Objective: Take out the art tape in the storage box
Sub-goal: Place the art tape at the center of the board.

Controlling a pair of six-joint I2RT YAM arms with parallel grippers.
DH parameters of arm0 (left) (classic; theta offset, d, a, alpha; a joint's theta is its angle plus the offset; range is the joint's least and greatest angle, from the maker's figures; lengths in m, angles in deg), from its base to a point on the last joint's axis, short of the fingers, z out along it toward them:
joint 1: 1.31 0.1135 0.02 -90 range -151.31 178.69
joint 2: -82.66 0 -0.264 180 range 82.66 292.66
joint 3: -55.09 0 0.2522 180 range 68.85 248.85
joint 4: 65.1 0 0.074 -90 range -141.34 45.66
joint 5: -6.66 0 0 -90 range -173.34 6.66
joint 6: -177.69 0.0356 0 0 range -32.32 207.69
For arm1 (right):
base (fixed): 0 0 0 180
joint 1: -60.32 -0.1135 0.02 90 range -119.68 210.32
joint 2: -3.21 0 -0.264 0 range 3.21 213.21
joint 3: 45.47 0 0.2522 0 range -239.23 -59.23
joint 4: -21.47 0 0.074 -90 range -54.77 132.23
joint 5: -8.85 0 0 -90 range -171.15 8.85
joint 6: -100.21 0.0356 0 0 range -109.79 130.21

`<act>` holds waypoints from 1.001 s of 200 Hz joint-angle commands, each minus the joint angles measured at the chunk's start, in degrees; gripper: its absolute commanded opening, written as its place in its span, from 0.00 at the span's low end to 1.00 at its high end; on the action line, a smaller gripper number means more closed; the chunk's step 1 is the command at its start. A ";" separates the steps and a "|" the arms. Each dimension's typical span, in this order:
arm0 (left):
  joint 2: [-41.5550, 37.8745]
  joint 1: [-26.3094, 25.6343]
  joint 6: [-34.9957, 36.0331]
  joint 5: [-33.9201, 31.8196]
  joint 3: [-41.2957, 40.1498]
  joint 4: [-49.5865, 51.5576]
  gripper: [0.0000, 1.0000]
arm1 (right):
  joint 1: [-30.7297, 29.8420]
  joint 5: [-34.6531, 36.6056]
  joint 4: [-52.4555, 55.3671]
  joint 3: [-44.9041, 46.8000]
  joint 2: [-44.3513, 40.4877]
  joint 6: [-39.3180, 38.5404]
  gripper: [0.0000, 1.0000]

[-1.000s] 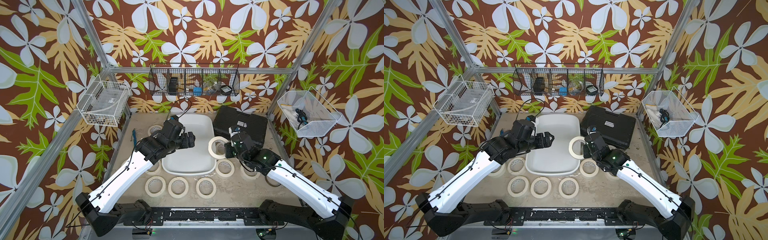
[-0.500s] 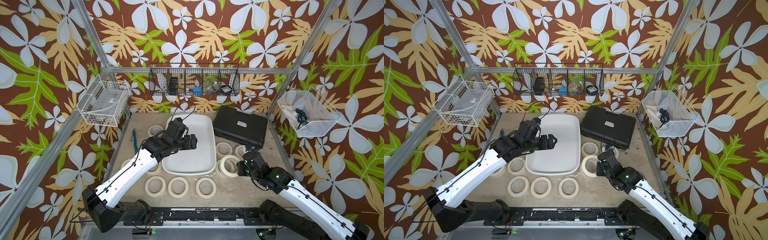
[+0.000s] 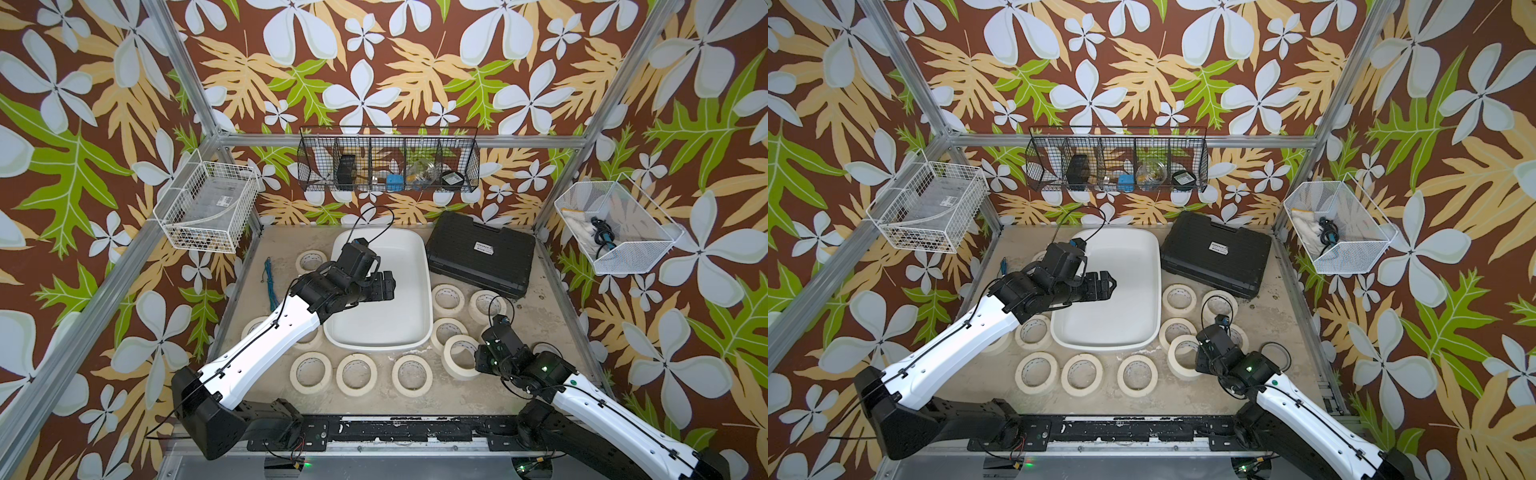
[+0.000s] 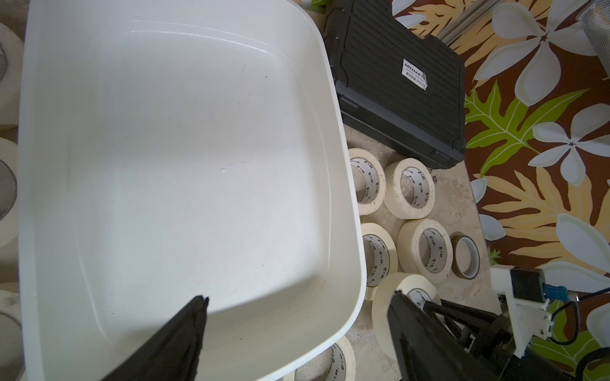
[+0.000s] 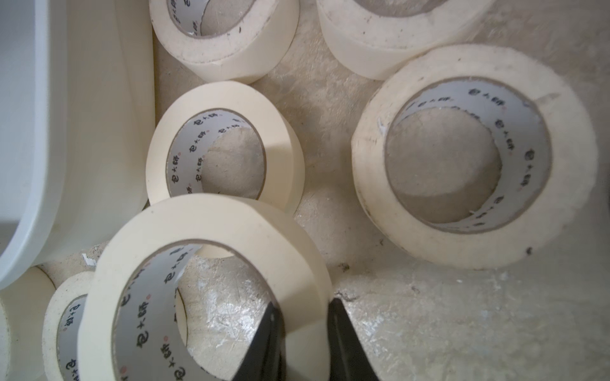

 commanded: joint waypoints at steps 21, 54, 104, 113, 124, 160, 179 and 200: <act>0.79 0.14 1.01 0.96 0.18 -1.27 0.89 | -0.01 -3.38 0.04 1.34 -1.70 5.07 0.00; 1.17 0.14 1.01 1.18 0.12 -1.53 0.89 | -0.03 -2.93 2.38 3.09 -1.46 8.84 0.00; 1.83 0.14 1.42 1.42 0.47 -1.19 0.89 | -0.02 0.28 3.35 2.68 -0.45 10.79 0.00; 1.80 0.15 1.59 1.34 0.48 -1.20 0.89 | -0.01 0.72 4.29 1.72 -0.10 11.10 0.00; 1.85 0.14 1.64 1.20 0.61 -1.14 0.89 | -0.03 0.95 6.28 -0.26 0.42 11.19 0.00; 2.36 0.14 1.86 1.07 0.78 -0.86 0.89 | -0.32 4.42 17.73 -8.91 0.67 14.06 0.00; 2.73 0.14 1.64 1.33 0.32 -1.10 0.89 | -1.88 7.43 22.35 -12.02 0.78 17.97 0.00; 3.27 0.14 1.72 1.38 0.39 -1.07 0.88 | -1.94 5.78 23.05 -13.57 3.43 18.53 0.00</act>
